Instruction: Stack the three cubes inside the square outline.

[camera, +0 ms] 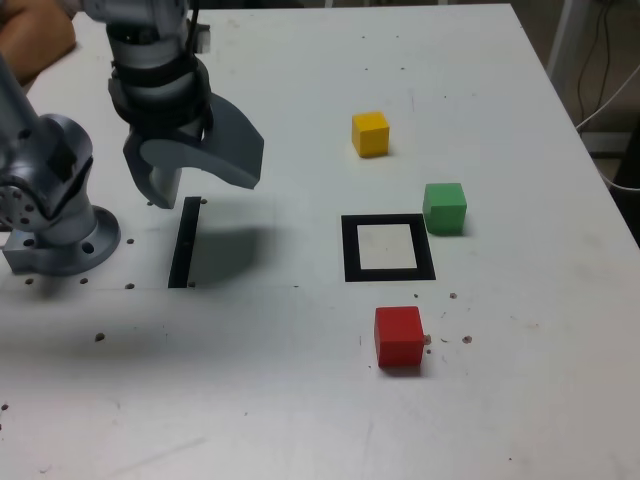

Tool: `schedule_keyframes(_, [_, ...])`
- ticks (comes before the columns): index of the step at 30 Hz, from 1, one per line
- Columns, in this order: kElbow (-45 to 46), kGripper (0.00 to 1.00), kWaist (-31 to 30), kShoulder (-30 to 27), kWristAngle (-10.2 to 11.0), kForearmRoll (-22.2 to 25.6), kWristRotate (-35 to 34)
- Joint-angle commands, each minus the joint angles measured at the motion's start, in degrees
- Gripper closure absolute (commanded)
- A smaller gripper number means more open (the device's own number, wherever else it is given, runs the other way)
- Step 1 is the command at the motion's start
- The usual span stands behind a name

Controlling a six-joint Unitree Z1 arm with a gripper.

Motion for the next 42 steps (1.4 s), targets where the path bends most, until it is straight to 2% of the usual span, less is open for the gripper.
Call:
schedule_keyframes(1, [-0.1,0.0,-0.08,-0.55,2.04,0.57,0.06])
schedule_keyframes(4, [-0.16,0.0,-0.07,-0.61,4.26,1.32,-0.19])
schedule_keyframes(8, [-0.8,0.0,-0.08,-0.62,3.99,1.6,-1.38])
schedule_keyframes(15, [-2.07,0.0,-0.09,-0.16,-0.77,-1.05,-3.51])
schedule_keyframes(19, [-3.04,0.0,-0.09,0.87,-2.65,-1.08,-3.53])
schedule_keyframes(23, [-5.76,0.01,-0.1,2.33,-5.28,1.11,-3.2])
schedule_keyframes(26, [-8.87,0.01,-0.11,3.64,-7.48,4.32,-2.96])
schedule_keyframes(28, [-11.23,0.01,-0.31,4.42,-8.2,6.94,-3.26])
schedule_keyframes(33, [-17.9,0.01,-3.52,6.27,-7.81,12.96,-7.47])
schedule_keyframes(42, [-33.68,0.01,-15.25,13.07,-6.85,18.39,-14.18])
